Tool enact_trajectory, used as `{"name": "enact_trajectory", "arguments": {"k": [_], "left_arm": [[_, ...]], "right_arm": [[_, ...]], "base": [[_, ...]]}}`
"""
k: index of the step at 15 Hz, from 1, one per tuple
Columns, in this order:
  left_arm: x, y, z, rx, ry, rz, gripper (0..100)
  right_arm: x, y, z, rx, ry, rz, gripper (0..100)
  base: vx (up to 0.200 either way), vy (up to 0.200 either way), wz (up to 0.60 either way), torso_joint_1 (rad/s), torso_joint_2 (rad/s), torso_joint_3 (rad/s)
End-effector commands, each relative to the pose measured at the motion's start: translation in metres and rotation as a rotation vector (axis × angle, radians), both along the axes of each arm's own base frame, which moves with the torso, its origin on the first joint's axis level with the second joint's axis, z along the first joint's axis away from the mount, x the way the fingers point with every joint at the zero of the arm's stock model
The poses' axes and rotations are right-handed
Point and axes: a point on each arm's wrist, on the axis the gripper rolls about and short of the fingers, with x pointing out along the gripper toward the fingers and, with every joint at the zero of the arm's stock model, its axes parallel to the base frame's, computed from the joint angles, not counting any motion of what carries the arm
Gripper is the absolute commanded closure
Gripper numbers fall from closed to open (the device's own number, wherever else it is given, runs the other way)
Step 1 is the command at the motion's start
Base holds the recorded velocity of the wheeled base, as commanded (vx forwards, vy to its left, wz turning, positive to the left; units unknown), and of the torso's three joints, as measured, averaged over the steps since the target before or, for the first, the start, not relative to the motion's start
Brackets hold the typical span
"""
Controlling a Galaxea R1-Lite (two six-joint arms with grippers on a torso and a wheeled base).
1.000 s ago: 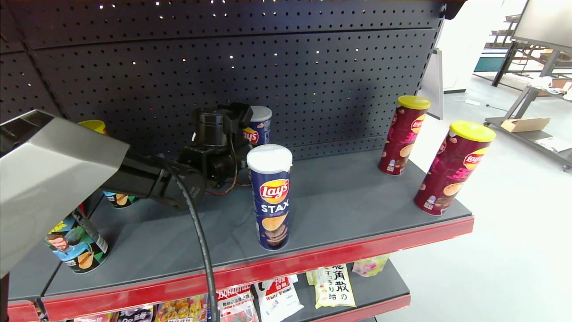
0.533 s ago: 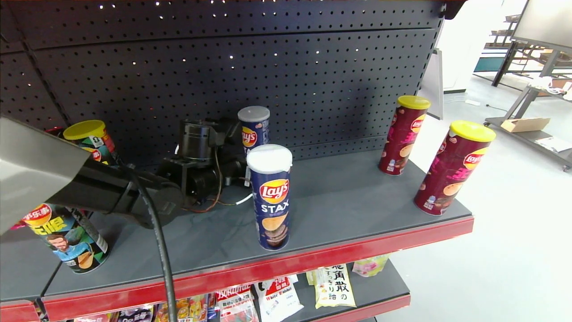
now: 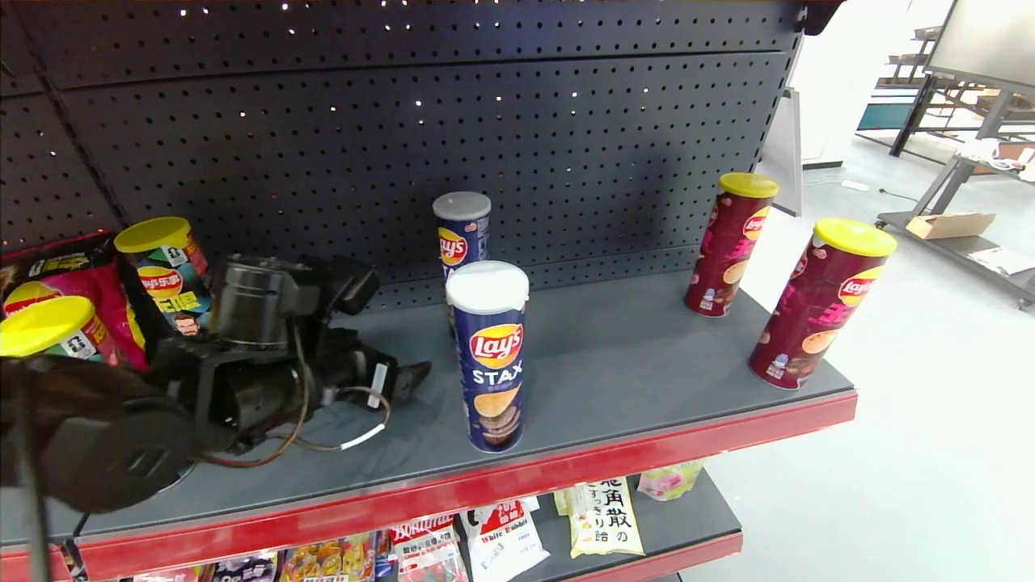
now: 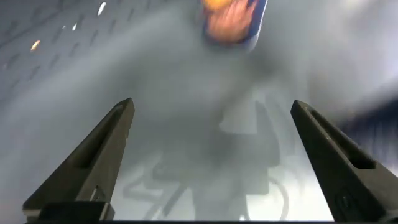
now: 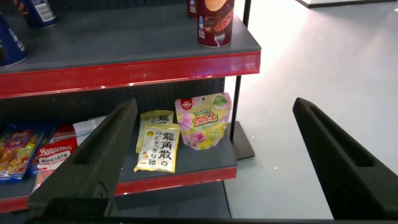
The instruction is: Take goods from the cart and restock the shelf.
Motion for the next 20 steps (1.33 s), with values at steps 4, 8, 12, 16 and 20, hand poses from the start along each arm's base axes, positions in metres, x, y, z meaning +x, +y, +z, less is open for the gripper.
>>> {"name": "enact_trajectory", "arguments": {"k": [4,8,12,16,20], "left_arm": [[-0.180,0.099,0.064,-0.163,-0.350,0.037,0],[-0.236,0.109,0.055,-0.284,-0.396,0.066,0],[-0.248,0.112,0.049,-0.252,-0.394,0.165,0],[-0.237,0.111,0.056,-0.204,-0.346,0.183,0],[-0.235,0.111,0.056,-0.141,-0.359,0.167,0]], "right_arm": [[0.000,0.000,0.000,0.000,0.000,0.001,0],[0.000,0.000,0.000,0.000,0.000,0.001,0],[0.000,0.000,0.000,-0.005,-0.001,0.001,0],[0.000,0.000,0.000,-0.005,-0.002,-0.002,0],[0.038,0.000,0.130,0.033,0.014,0.031,0]], "base": [[0.000,0.000,0.00,0.000,0.00,0.000],[0.000,0.000,0.00,0.000,0.00,0.000],[0.000,0.000,0.00,0.000,0.00,0.000],[0.000,0.000,0.00,0.000,0.00,0.000],[0.000,0.000,0.00,0.000,0.00,0.000]]}}
